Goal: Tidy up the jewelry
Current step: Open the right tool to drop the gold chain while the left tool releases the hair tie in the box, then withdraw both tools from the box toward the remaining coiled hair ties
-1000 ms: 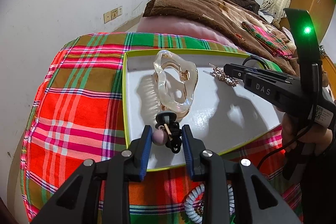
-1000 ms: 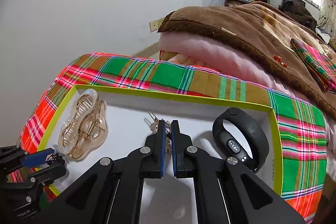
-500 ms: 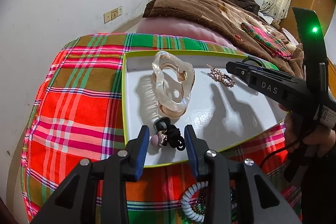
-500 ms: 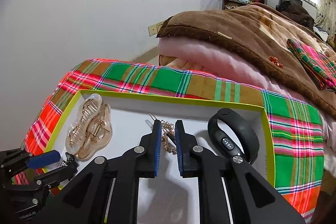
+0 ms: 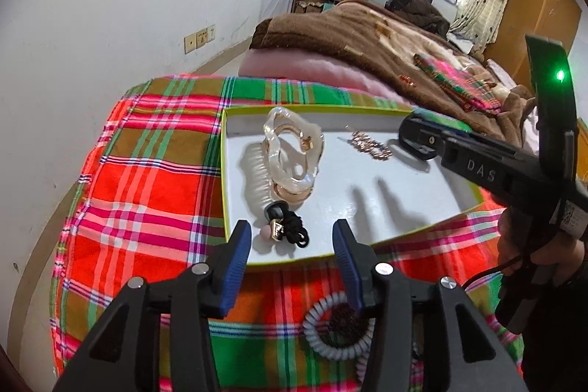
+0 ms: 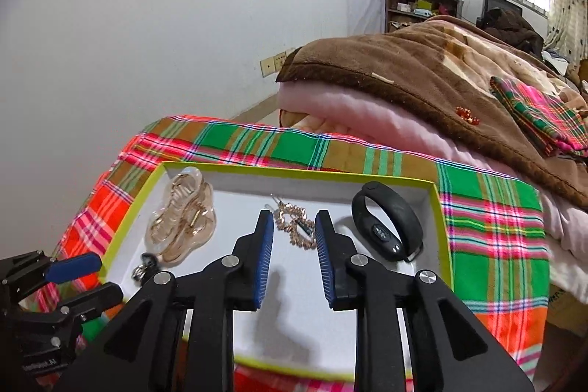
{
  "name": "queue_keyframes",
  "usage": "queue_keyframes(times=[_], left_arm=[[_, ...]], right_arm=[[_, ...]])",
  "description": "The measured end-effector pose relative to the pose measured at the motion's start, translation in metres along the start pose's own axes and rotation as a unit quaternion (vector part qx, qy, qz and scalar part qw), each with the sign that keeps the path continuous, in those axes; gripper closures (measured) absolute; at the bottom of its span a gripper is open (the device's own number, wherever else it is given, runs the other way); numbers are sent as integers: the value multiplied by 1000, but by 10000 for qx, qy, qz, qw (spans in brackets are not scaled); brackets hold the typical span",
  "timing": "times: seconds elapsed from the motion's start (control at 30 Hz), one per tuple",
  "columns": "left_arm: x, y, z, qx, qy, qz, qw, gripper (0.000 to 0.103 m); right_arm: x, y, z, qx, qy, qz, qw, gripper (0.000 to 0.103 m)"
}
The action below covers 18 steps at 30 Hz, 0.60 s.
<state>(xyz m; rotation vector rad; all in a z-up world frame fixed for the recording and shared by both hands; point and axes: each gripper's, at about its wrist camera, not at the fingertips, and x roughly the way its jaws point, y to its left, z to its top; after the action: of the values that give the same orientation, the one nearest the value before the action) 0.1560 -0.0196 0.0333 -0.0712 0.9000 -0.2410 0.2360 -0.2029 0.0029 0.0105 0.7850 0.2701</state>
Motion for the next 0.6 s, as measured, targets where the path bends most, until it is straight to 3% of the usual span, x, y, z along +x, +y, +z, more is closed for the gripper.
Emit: queue_keyframes(times=[0.3, 0.5, 0.6], left_arm=[[-29, 11, -17, -148, -118, -228, 9996, 47], [-30, 18, -37, -243, -6, -317, 9992, 44], [-31, 23, -46, -328, 32, -461, 9984, 44]], right_arm=[[-48, 4, -33, -9, -197, 145, 9997, 78], [-62, 2, -66, 60, -57, 349, 9994, 77], [-62, 0, -80, 132, 95, 506, 9986, 62]])
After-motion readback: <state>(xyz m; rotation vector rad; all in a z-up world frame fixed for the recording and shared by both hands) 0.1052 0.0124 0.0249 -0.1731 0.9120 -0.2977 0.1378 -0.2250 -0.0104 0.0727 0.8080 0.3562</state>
